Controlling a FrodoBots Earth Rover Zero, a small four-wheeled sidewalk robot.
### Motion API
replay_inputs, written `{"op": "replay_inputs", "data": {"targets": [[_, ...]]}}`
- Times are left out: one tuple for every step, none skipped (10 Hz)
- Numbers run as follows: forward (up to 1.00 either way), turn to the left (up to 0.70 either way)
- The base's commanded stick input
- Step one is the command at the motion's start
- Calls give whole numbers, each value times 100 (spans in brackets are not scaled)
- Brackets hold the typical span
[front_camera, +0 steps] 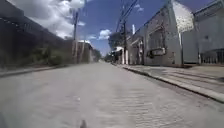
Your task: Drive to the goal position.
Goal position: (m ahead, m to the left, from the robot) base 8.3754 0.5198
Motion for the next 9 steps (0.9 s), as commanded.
{"op": "replay_inputs", "data": {"targets": [[100, -3], [100, -2], [100, -3], [100, -3], [100, -3], [100, -3], [100, -3], [100, -3], [100, -3]]}}
